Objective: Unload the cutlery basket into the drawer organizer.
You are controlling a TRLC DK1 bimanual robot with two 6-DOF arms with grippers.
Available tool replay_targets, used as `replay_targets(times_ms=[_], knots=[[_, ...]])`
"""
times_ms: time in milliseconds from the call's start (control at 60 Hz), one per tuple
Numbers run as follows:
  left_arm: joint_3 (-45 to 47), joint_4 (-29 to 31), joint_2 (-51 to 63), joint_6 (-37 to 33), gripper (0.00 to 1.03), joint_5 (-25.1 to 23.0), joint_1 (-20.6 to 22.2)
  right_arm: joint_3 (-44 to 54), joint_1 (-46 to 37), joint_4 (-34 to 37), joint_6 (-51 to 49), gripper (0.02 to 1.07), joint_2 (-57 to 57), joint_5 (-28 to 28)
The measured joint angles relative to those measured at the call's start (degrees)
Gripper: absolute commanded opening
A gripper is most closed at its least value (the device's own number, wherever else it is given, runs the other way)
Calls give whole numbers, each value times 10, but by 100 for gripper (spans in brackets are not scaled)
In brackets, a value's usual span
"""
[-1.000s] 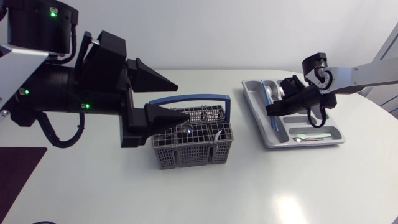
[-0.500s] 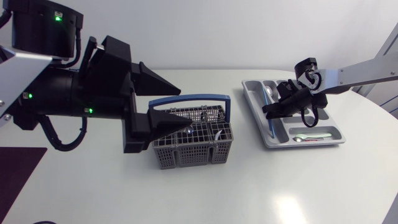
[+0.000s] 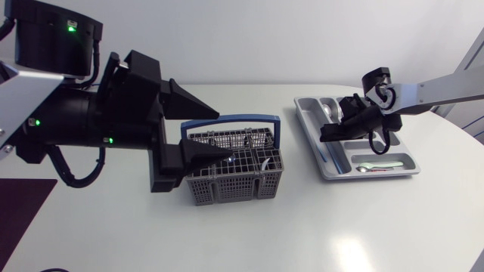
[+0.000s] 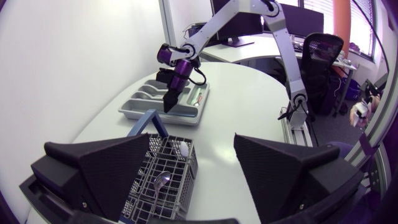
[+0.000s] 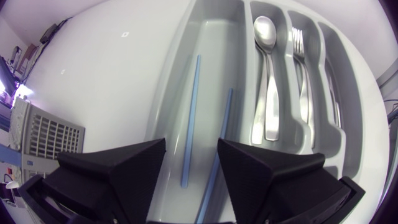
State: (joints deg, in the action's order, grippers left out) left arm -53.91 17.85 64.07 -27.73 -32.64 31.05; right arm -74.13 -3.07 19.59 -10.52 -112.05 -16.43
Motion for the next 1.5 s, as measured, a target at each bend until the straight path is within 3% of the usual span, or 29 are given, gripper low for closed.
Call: replay_targets(times_ms=[117,250,400,550,750,950,1300,1500], knots=[[8,2,-7,-16,99,16,6,66,6,-41,-18,80,93,-9],[33,3,-9,-54,99,52,23,153,24,-100,-64,80,226,-65],[50,3,-9,-89,98,71,29,226,43,-114,-122,80,332,-98],[50,3,-6,-110,98,88,35,280,58,-118,-160,80,392,-106],[50,-2,21,-122,98,132,80,347,82,-127,-193,80,455,-108],[48,2,44,-201,97,197,88,414,113,-135,-218,80,507,-98],[-178,244,163,-390,97,219,92,466,128,-154,-254,80,527,-90],[-276,341,232,-464,97,246,99,469,128,-157,-272,80,538,-90]])
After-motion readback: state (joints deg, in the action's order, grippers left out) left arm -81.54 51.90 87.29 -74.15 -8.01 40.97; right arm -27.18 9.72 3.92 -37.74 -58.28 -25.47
